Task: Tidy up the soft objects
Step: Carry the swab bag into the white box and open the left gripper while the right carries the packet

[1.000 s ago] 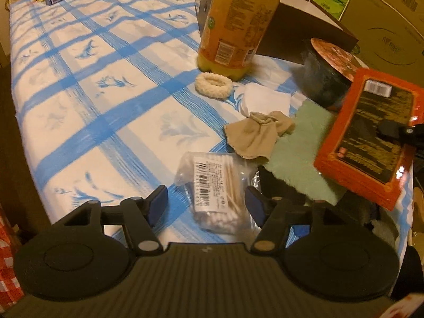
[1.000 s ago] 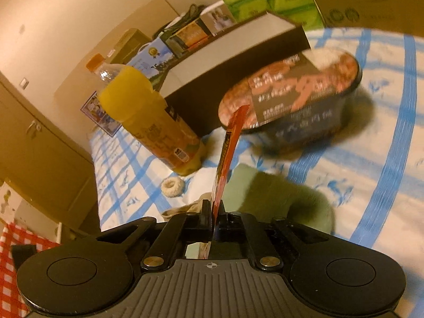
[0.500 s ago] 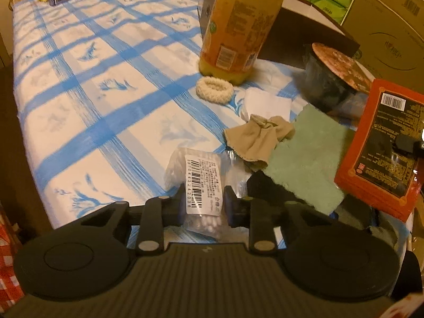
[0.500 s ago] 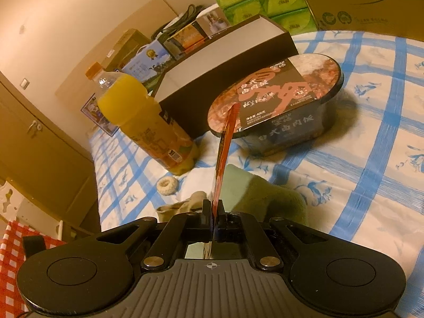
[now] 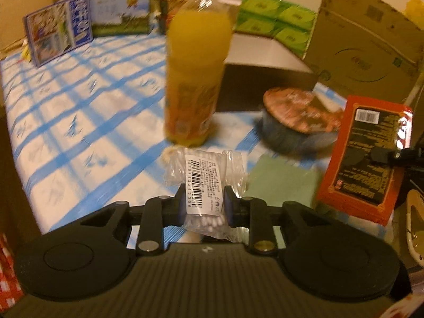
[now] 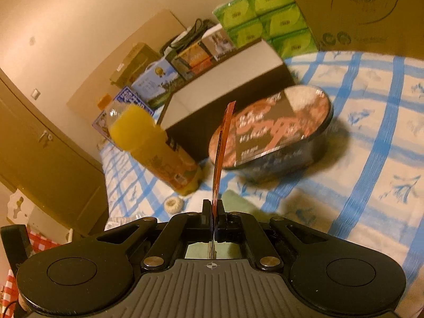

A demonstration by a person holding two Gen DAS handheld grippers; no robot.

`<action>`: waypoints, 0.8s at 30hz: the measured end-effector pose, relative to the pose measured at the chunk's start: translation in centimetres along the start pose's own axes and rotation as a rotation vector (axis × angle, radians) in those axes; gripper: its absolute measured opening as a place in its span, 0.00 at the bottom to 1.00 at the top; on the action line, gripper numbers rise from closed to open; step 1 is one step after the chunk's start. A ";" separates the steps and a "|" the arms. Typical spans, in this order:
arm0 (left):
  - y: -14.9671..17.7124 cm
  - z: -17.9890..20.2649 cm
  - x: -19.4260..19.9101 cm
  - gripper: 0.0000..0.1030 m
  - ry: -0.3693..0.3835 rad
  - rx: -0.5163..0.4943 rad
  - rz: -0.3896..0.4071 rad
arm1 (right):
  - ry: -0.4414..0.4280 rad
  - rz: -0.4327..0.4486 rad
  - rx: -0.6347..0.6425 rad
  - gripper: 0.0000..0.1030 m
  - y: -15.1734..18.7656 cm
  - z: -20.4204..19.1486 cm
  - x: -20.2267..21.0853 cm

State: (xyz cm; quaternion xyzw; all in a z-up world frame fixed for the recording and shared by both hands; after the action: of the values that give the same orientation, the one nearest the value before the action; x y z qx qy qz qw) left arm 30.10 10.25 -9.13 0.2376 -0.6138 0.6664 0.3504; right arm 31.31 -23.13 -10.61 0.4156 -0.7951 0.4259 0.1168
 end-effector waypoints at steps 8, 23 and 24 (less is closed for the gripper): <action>-3.5 3.7 -1.1 0.24 0.040 -0.061 0.034 | -0.001 0.045 0.007 0.01 -2.6 1.7 1.9; -14.0 10.9 -6.5 0.24 0.001 -0.118 0.118 | -0.002 0.204 0.103 0.01 -12.5 3.5 2.1; -14.8 11.4 -7.1 0.24 -0.007 -0.123 0.127 | -0.005 0.213 0.104 0.01 -13.3 3.5 1.7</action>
State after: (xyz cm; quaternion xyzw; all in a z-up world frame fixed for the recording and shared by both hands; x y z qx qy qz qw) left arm 44.60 -2.18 -3.20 0.1786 -0.6684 0.6476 0.3193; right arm 40.96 -30.73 -4.12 0.3353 -0.8119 0.4755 0.0470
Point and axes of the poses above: each gripper's, at about its wrist camera, not at the fingertips, and x roughly against the way its jaws point, z to its right, y to its underside, the point moved 1 cm from there along -x, roughly the way its jaws point, and after that the axes turned 2 degrees about y, right-handed, at the moved point
